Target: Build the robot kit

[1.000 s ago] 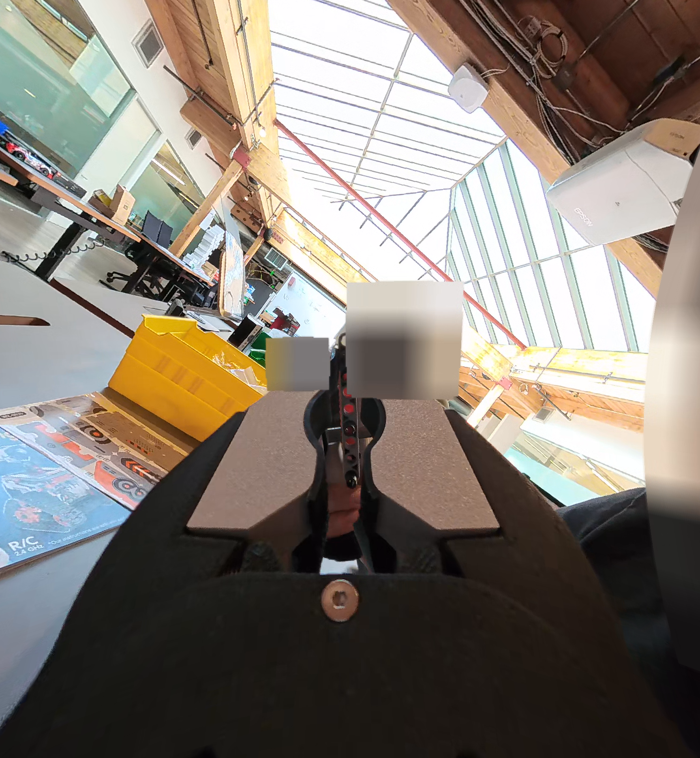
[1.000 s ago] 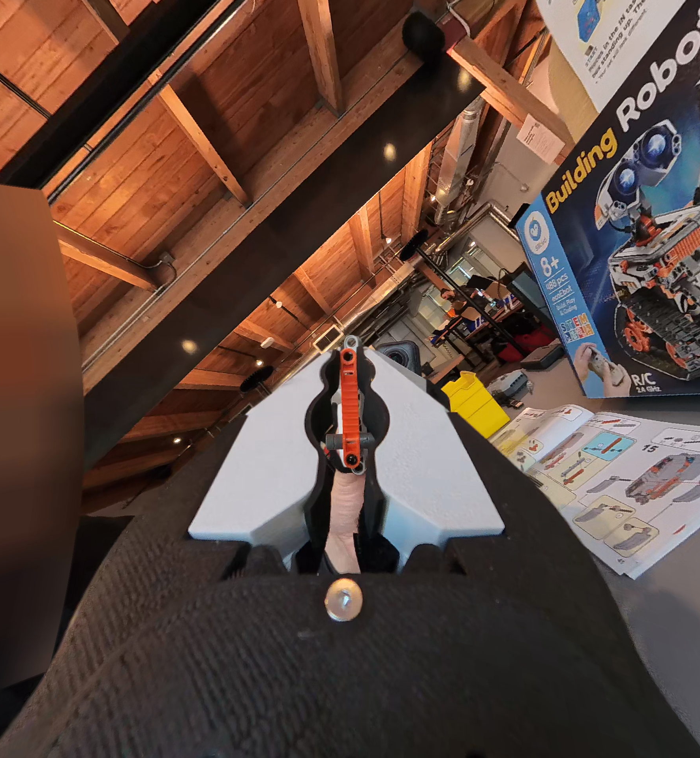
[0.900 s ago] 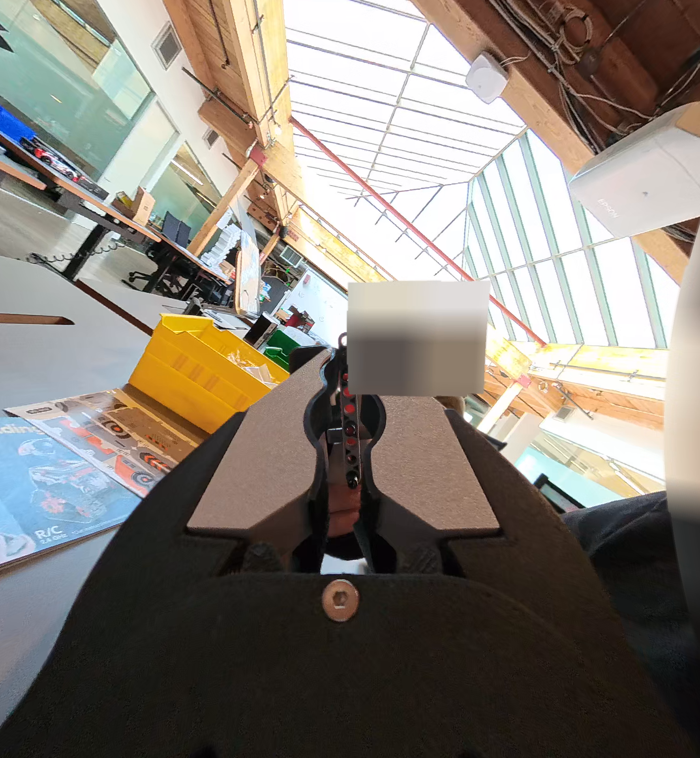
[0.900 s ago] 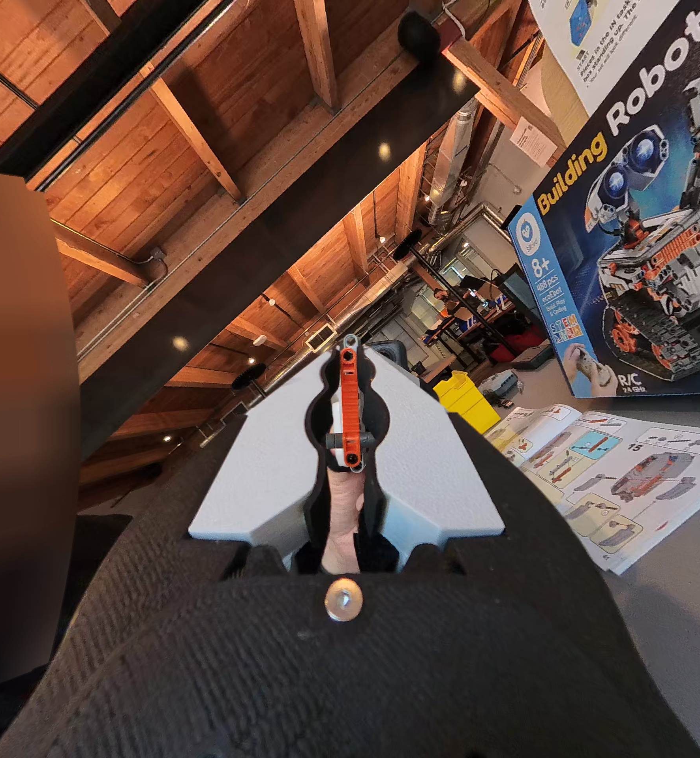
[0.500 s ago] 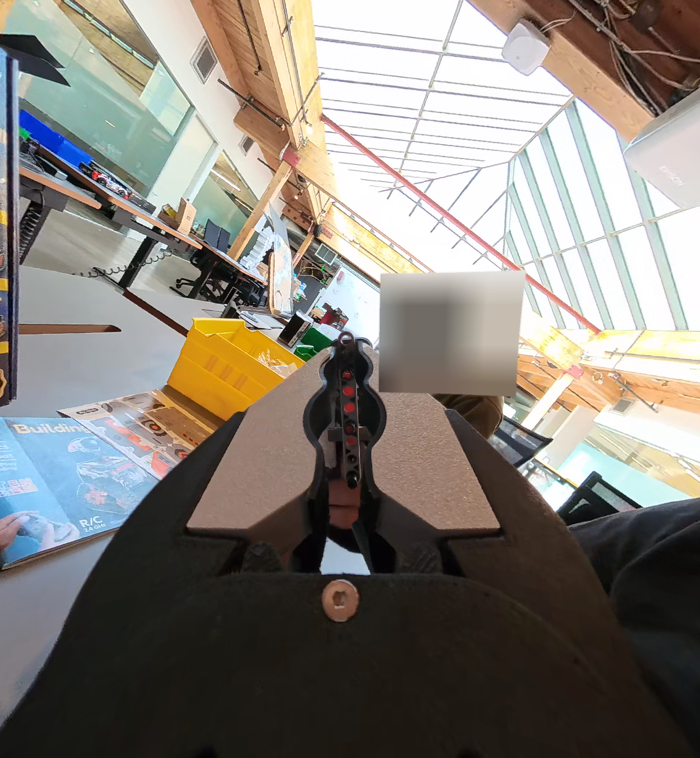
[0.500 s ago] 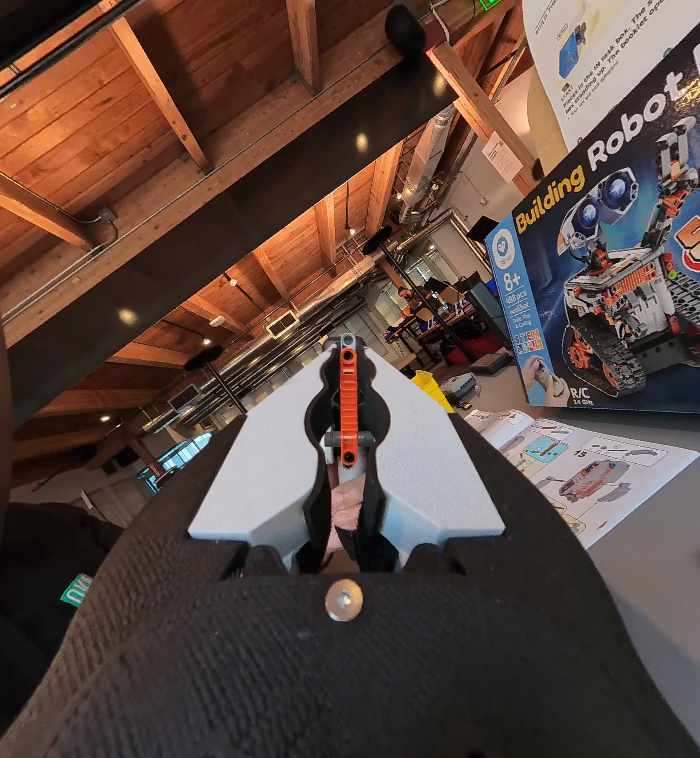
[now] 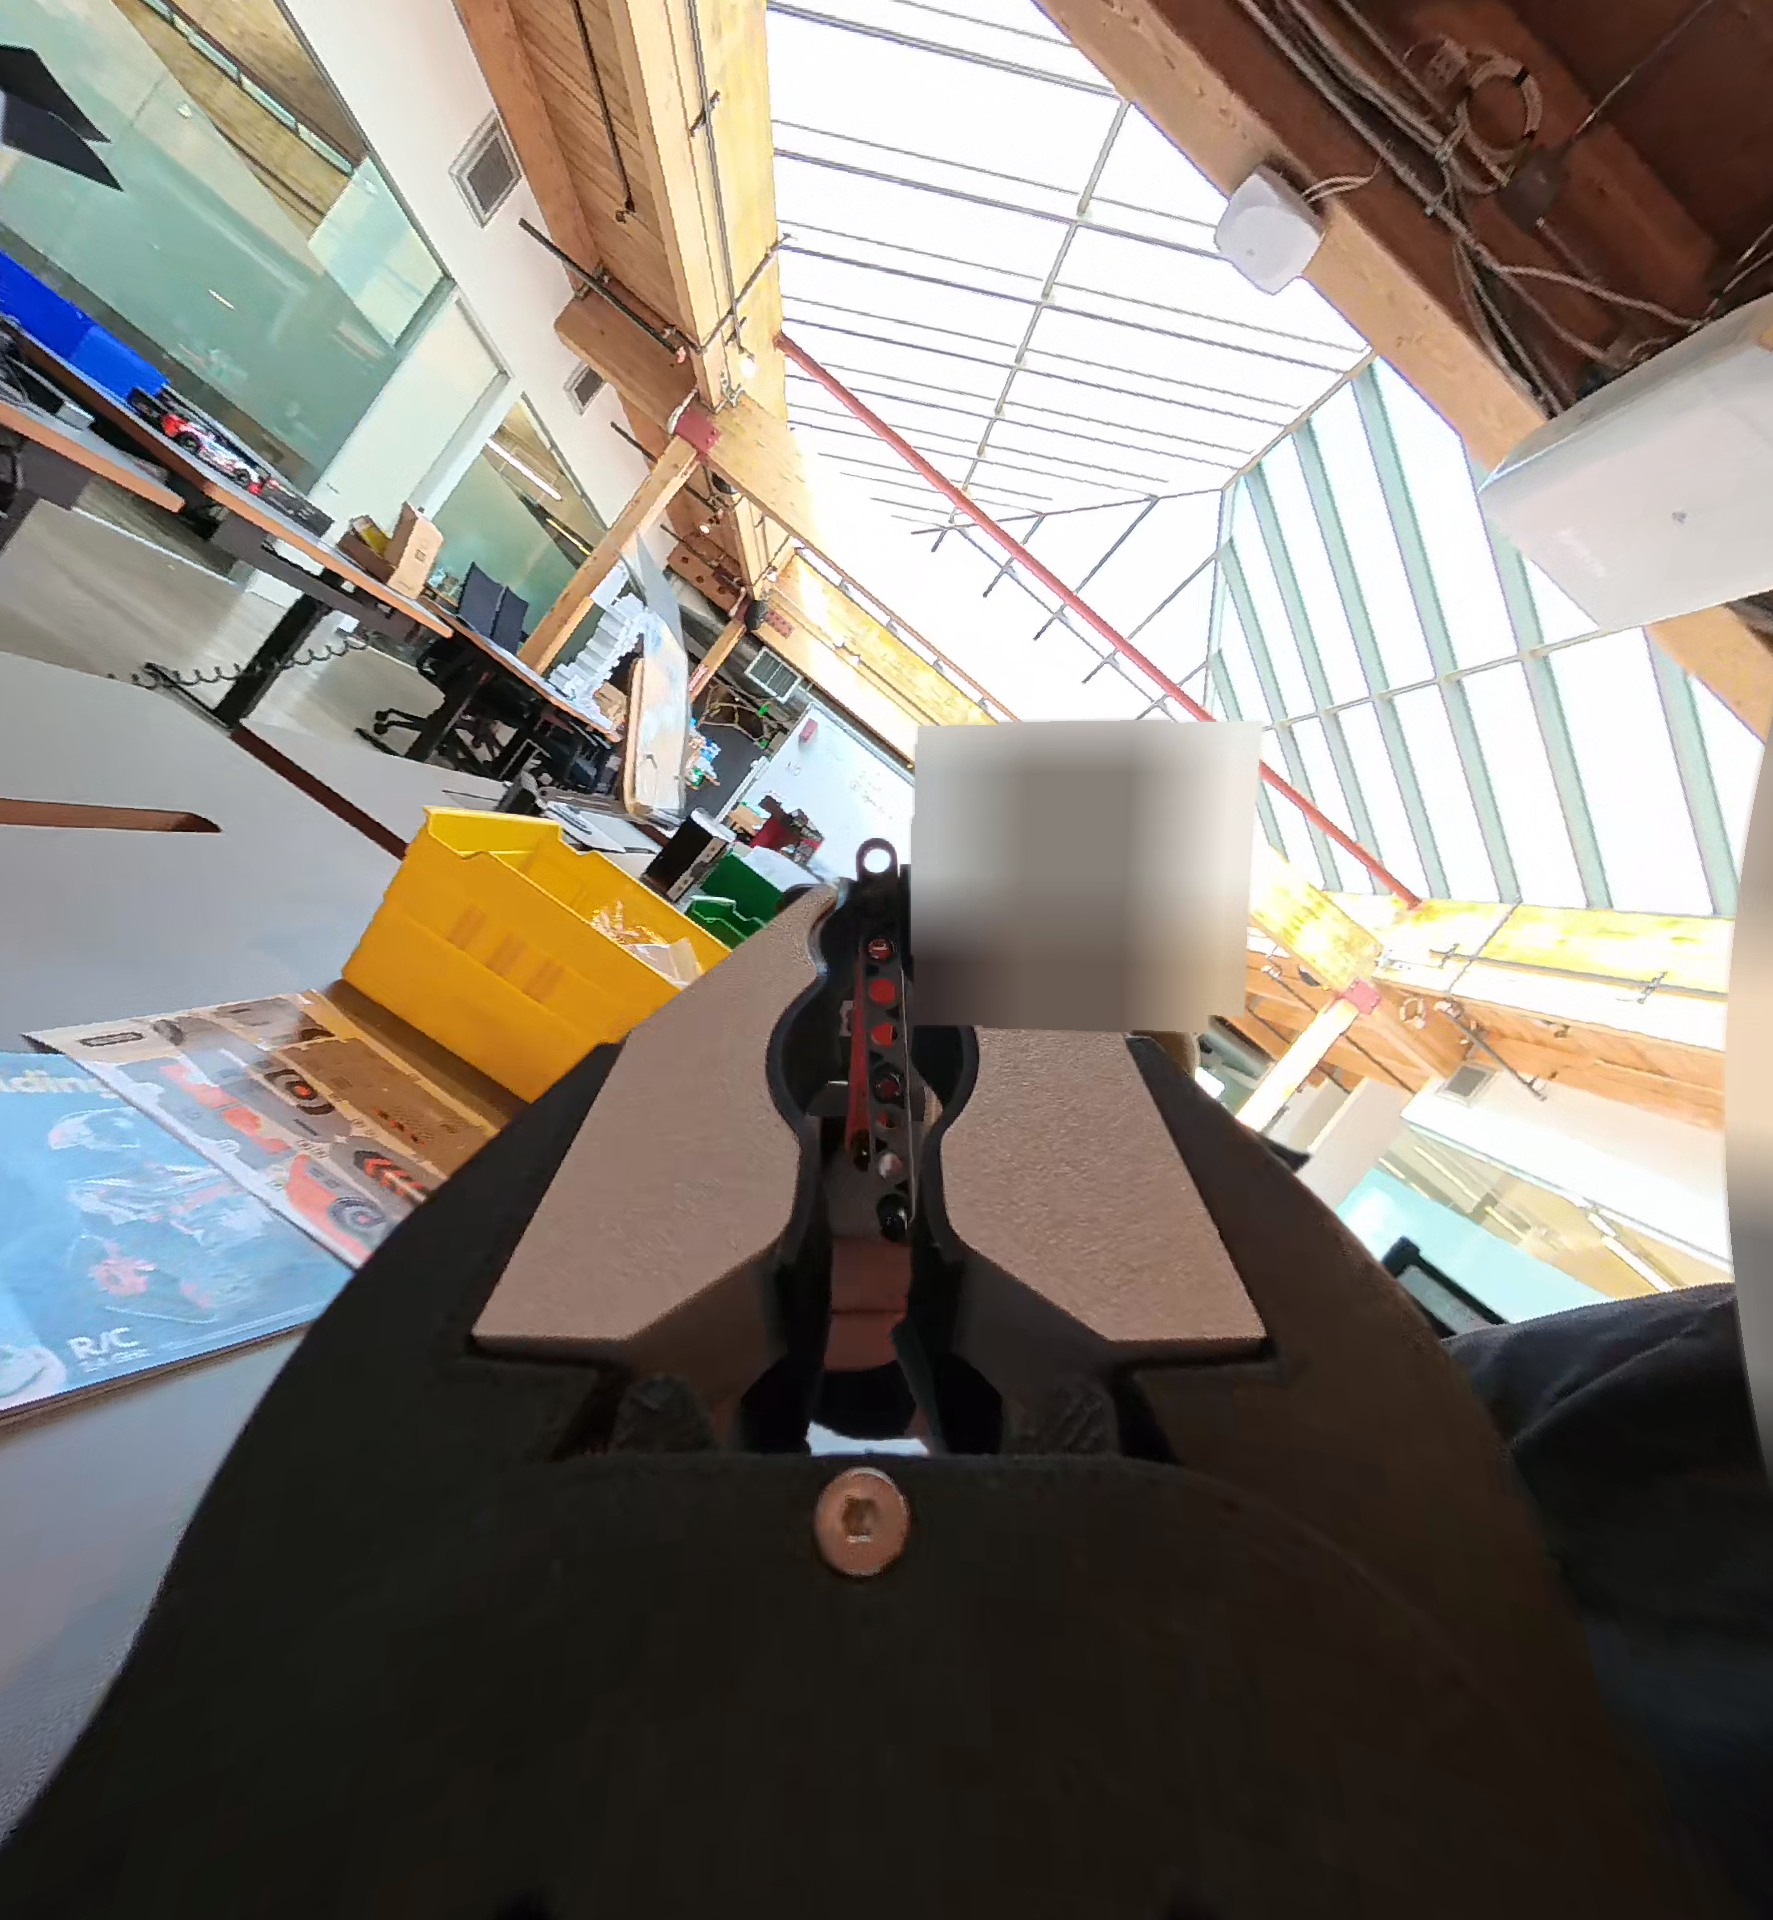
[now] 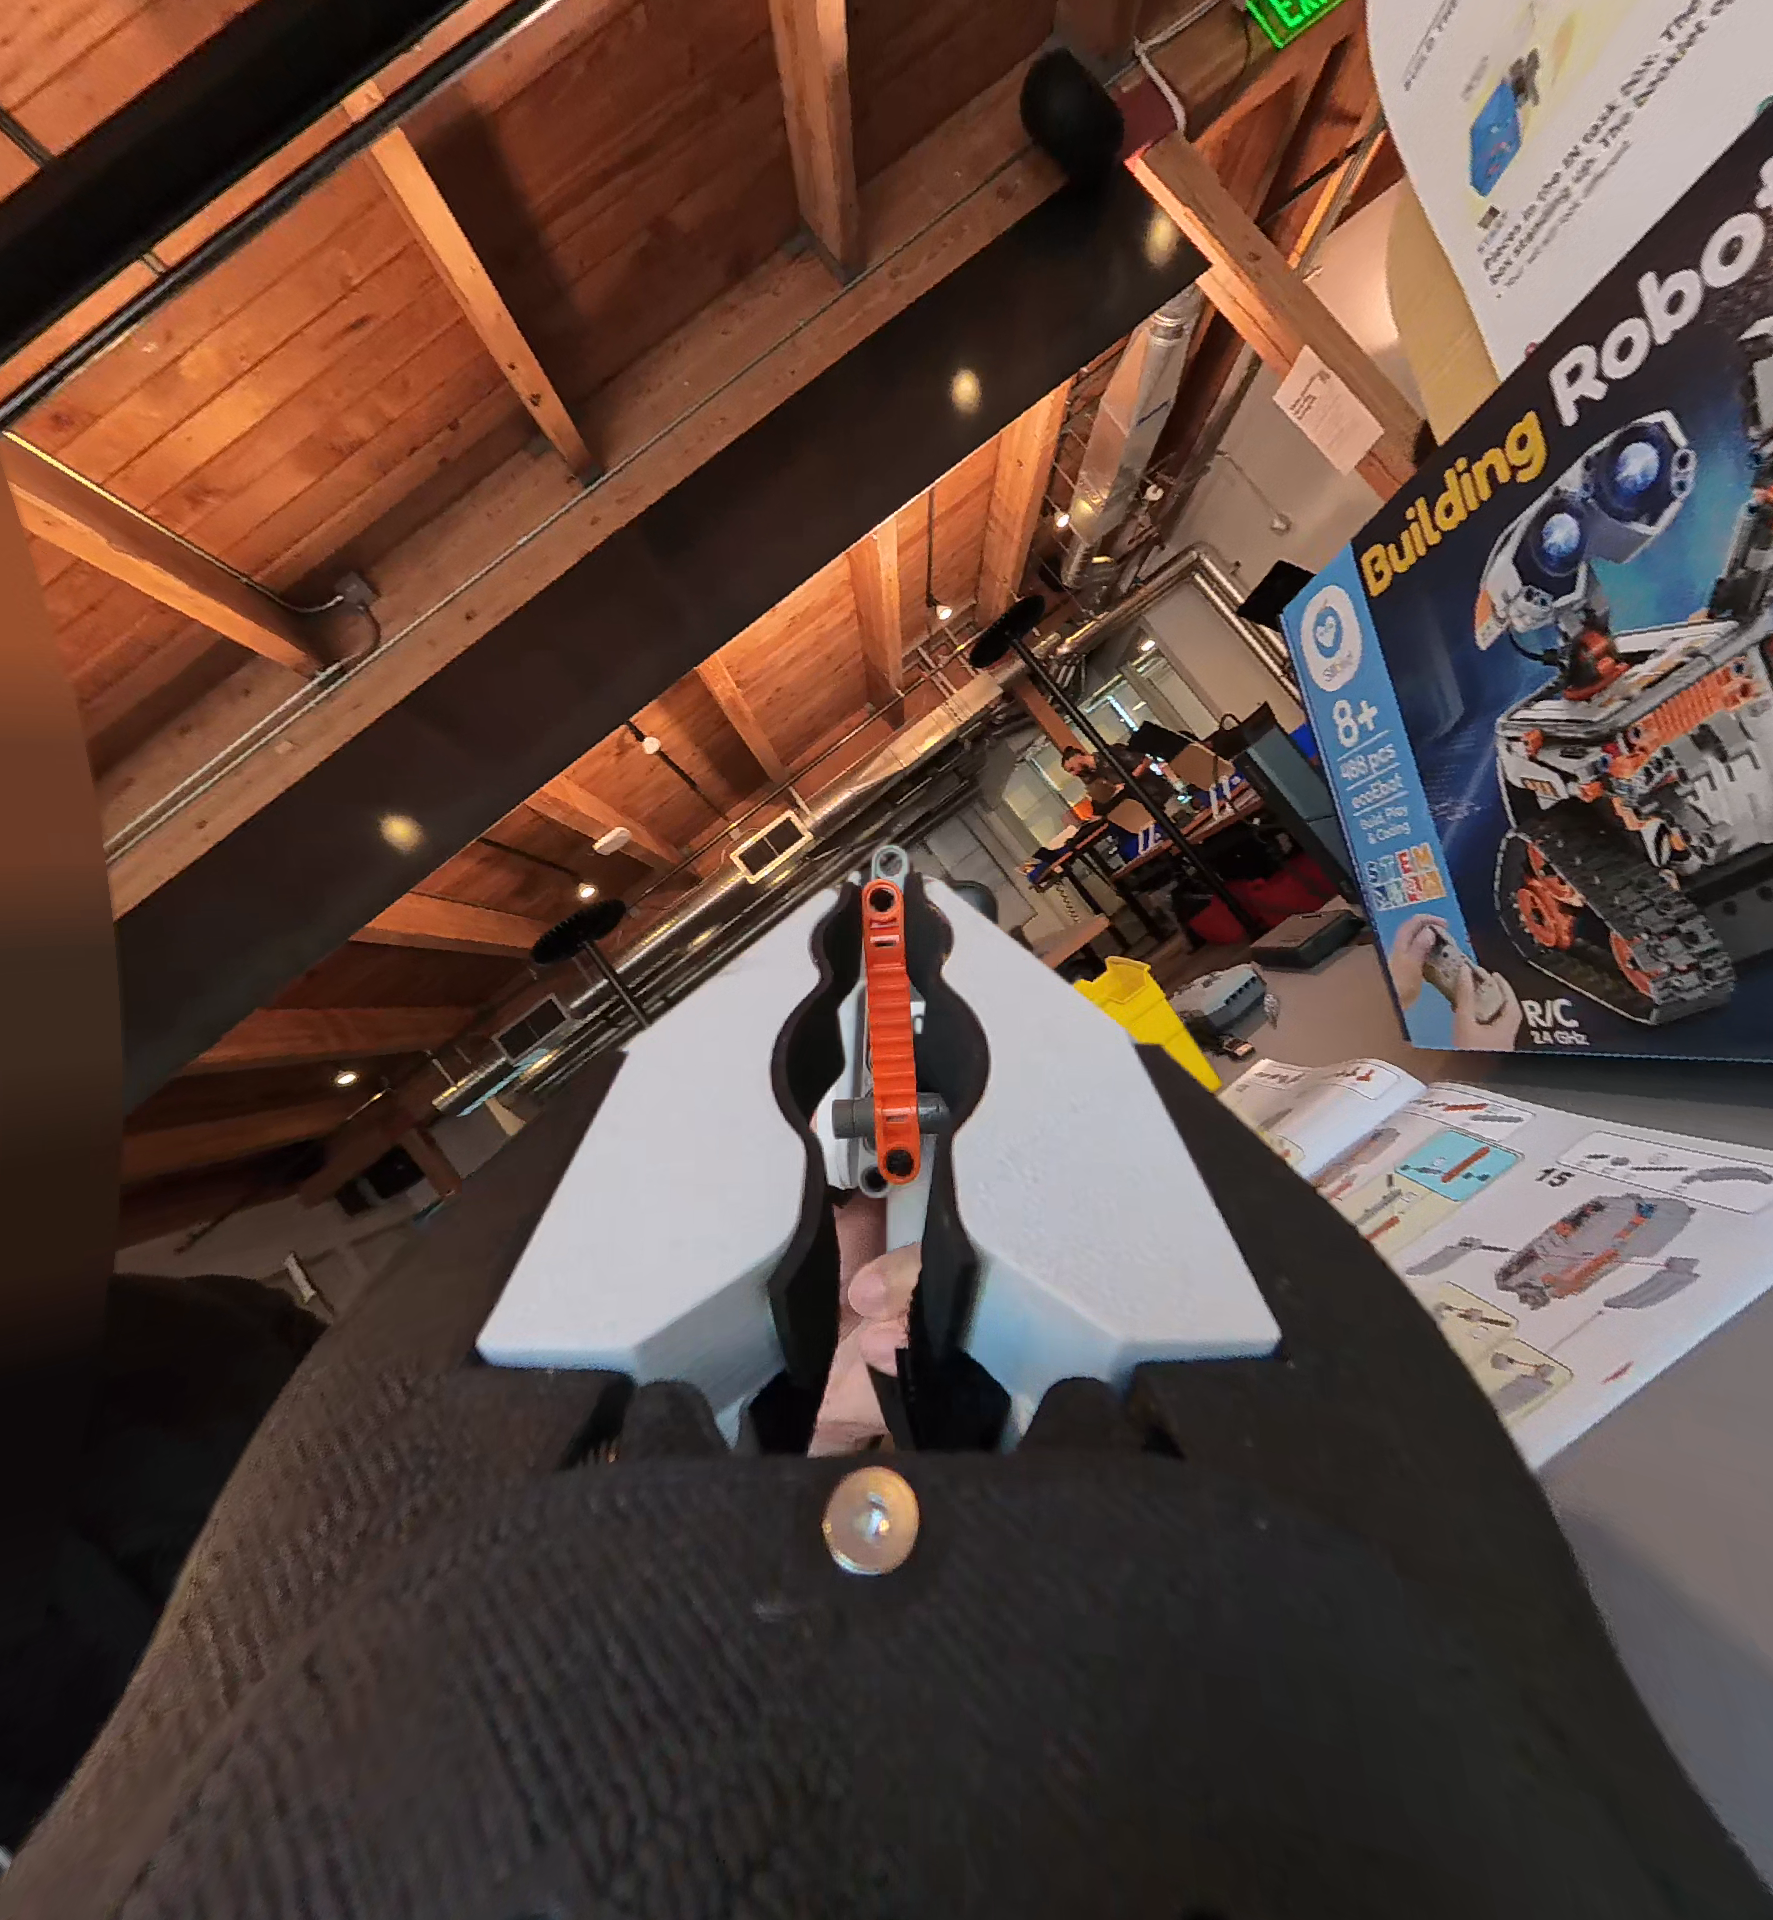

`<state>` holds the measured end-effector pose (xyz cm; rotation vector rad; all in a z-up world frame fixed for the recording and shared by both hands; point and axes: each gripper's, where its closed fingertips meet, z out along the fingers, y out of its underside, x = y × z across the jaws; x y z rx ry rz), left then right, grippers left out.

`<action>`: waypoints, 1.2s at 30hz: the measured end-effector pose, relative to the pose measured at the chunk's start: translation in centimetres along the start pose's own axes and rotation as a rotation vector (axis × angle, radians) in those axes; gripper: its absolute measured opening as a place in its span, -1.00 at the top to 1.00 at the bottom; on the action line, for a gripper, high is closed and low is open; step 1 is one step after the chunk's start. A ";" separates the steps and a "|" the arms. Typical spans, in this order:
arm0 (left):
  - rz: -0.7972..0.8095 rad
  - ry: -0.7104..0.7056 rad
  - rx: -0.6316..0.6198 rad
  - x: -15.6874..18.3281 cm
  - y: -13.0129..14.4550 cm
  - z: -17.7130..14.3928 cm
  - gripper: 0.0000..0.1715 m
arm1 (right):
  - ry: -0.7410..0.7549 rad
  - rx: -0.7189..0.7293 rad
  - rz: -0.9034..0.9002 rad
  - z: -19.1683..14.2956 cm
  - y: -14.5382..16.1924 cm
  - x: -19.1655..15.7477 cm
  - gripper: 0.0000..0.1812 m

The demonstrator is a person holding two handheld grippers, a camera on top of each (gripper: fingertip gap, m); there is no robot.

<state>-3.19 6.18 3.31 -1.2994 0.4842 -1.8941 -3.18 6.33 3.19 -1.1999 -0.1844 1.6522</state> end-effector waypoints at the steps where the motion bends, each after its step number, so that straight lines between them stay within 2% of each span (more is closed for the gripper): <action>1: -0.015 0.012 0.005 0.1 0.0 0.0 0.95 | -0.010 0.002 0.005 0.0 0.0 -0.1 0.93; 5: -0.031 0.024 0.014 0.1 0.0 0.0 0.94 | -0.033 0.012 0.045 0.0 0.1 -0.2 0.93; 14: -0.039 0.020 0.038 0.3 0.1 0.2 0.95 | -0.021 0.025 -0.032 0.0 0.0 -0.4 0.92; 22: 0.060 -0.011 -0.128 0.3 1.0 0.0 0.94 | 0.045 -0.187 -0.146 -0.1 0.7 -0.2 0.94; 27: 0.057 -0.009 -0.190 0.3 1.4 -0.1 0.95 | 0.027 -0.250 -0.072 -0.4 0.9 -0.2 0.94; 31: 0.007 0.026 -0.190 0.4 1.4 -0.1 0.95 | -0.008 -0.250 -0.023 -0.5 0.8 -0.4 0.93; 33: -0.030 0.038 -0.154 0.3 1.0 -0.2 0.94 | -0.029 -0.216 0.003 -0.6 0.2 -0.5 0.86; 36: -0.033 0.022 -0.120 -0.3 0.1 -0.8 0.95 | -0.003 -0.273 -0.051 -0.9 0.8 0.1 0.80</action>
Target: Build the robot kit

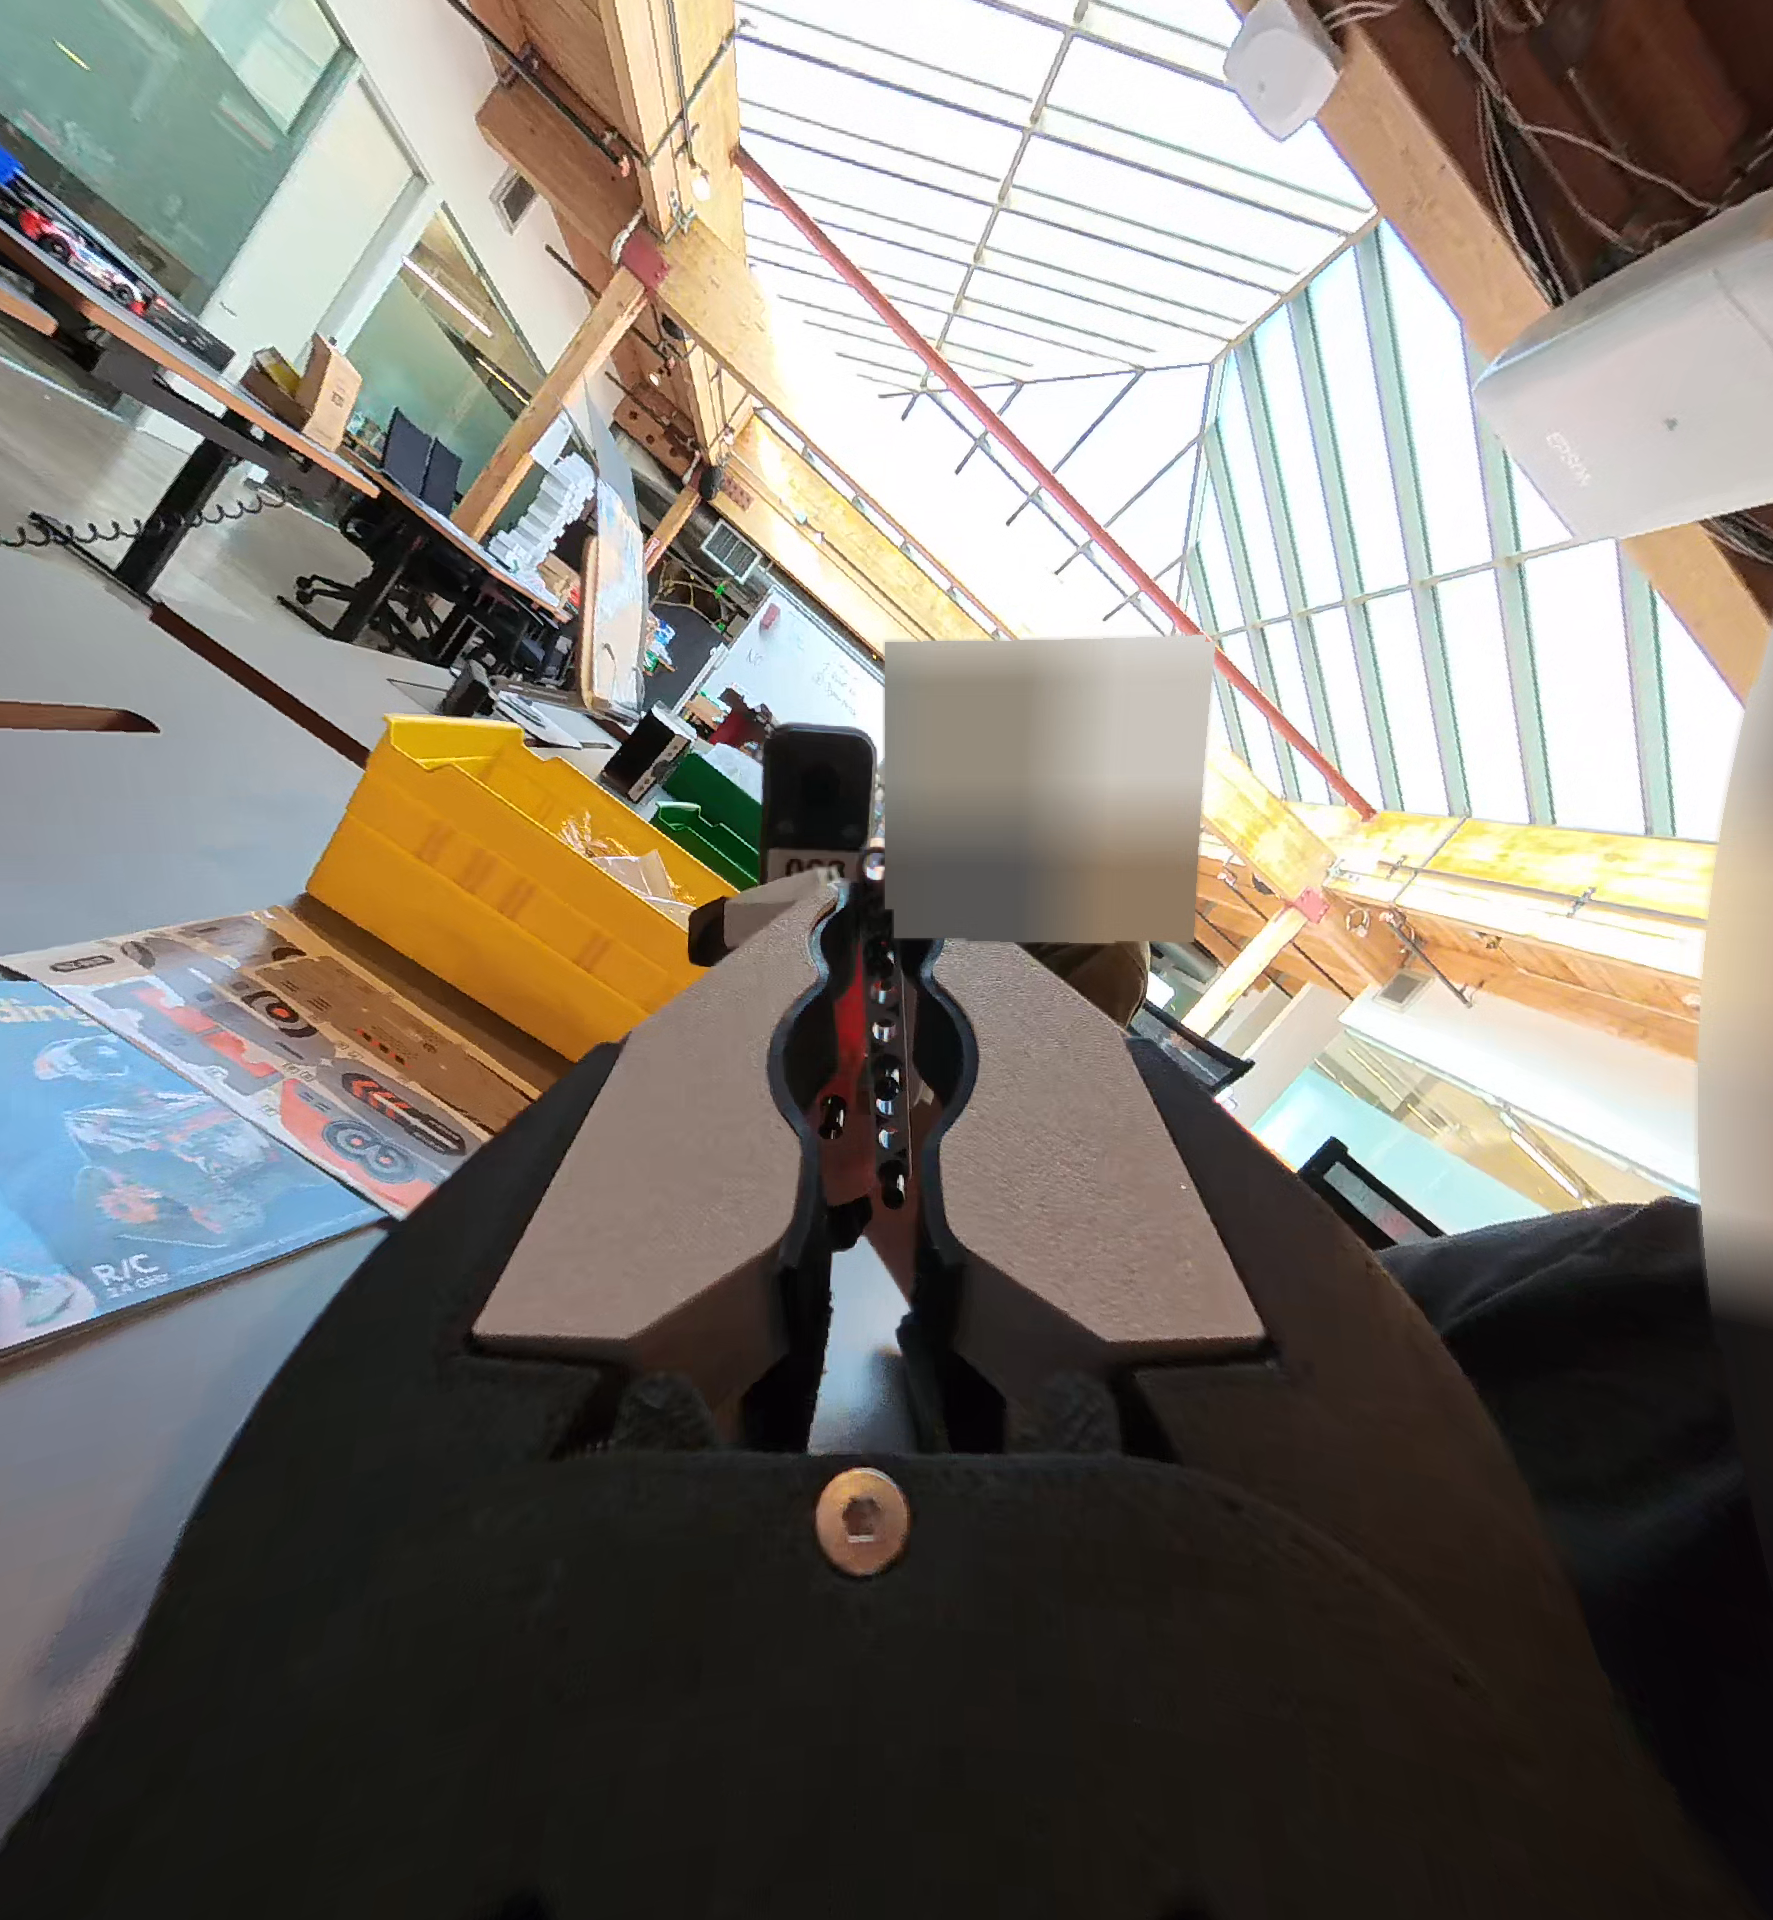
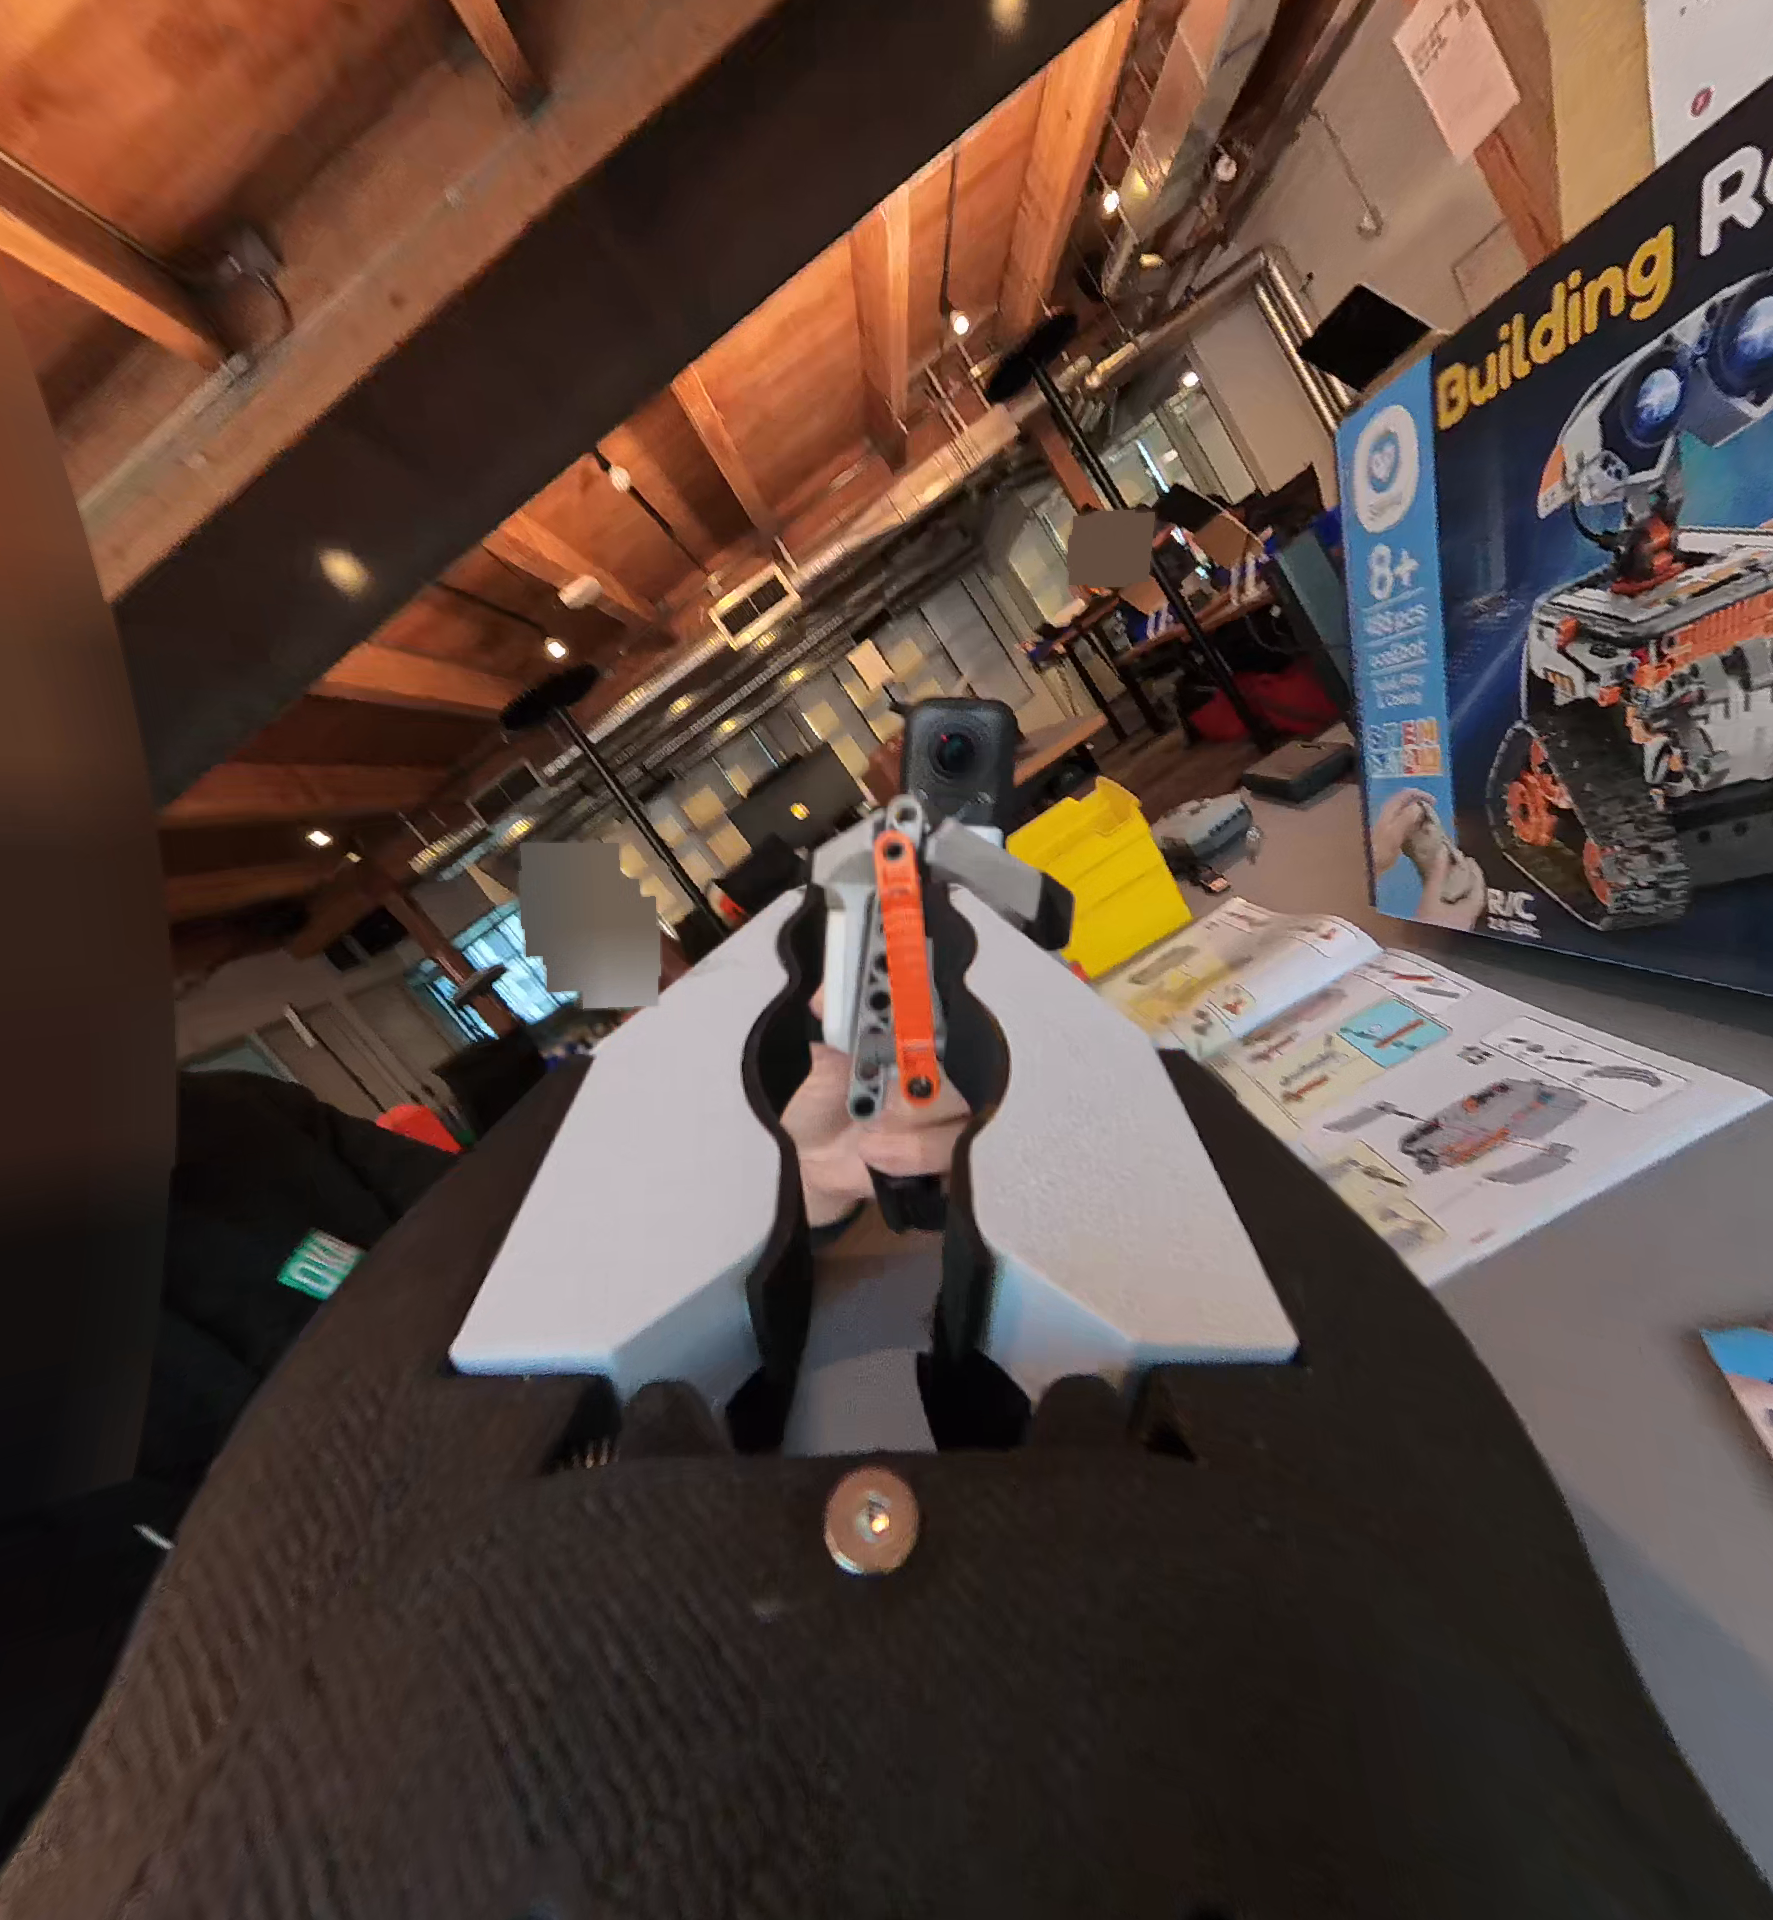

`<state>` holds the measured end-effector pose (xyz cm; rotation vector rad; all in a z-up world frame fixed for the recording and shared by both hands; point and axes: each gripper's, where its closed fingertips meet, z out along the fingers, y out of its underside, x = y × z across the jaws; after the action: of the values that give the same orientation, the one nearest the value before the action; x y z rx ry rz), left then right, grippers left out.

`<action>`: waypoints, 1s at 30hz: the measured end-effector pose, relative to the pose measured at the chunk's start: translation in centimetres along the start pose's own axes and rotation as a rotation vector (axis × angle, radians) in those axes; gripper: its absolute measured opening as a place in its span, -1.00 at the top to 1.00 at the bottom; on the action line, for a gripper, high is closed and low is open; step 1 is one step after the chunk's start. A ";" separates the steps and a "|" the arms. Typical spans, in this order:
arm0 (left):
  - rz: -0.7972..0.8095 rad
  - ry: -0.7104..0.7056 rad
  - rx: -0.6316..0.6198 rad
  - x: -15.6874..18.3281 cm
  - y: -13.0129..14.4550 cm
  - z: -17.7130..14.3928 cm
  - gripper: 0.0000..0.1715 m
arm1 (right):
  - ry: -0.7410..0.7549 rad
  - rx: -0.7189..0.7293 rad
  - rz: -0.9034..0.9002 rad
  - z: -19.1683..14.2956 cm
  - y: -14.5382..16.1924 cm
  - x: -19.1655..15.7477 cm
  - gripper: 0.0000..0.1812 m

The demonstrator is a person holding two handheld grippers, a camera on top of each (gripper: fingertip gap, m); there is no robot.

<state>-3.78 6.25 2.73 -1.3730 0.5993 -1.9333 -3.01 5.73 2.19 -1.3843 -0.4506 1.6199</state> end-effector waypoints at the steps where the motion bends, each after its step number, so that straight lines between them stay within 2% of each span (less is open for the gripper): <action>1: 0.001 -0.001 0.010 0.0 -0.3 -0.2 0.95 | 0.017 -0.028 -0.020 0.1 0.4 0.2 0.76; 3: 0.010 -0.005 0.007 0.0 -0.6 -0.5 0.95 | 0.018 -0.082 -0.030 0.5 1.4 0.4 0.78; 8: 0.001 -0.006 0.017 0.0 -1.0 -0.9 0.95 | -0.039 -0.101 0.020 0.8 2.2 0.3 0.82; 14: -0.061 0.027 0.061 -0.1 -1.7 -1.4 0.94 | -0.043 -0.190 -0.104 0.7 3.2 -0.1 0.80; 20: -0.065 0.032 0.089 -0.2 -2.0 -1.5 0.95 | 0.048 -0.189 -0.181 1.3 3.5 0.9 0.80; 22: -0.060 0.032 0.094 -0.1 -2.0 -1.4 0.95 | 0.073 -0.184 -0.191 1.4 3.5 1.1 0.84; 23: -0.060 0.030 0.101 -0.2 -2.1 -1.5 0.95 | 0.077 -0.185 -0.191 1.3 3.5 1.2 0.94; 28: -0.056 0.023 0.118 -0.4 -2.3 -1.6 0.95 | 0.085 -0.159 -0.180 1.2 3.1 1.2 0.95; 30: -0.047 0.008 0.110 -0.6 -2.2 -1.5 0.84 | 0.081 -0.116 -0.184 1.1 2.4 1.0 0.95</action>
<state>-5.63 8.17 3.39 -1.3218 0.4614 -1.9791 -4.94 5.65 0.13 -1.4444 -0.6128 1.4022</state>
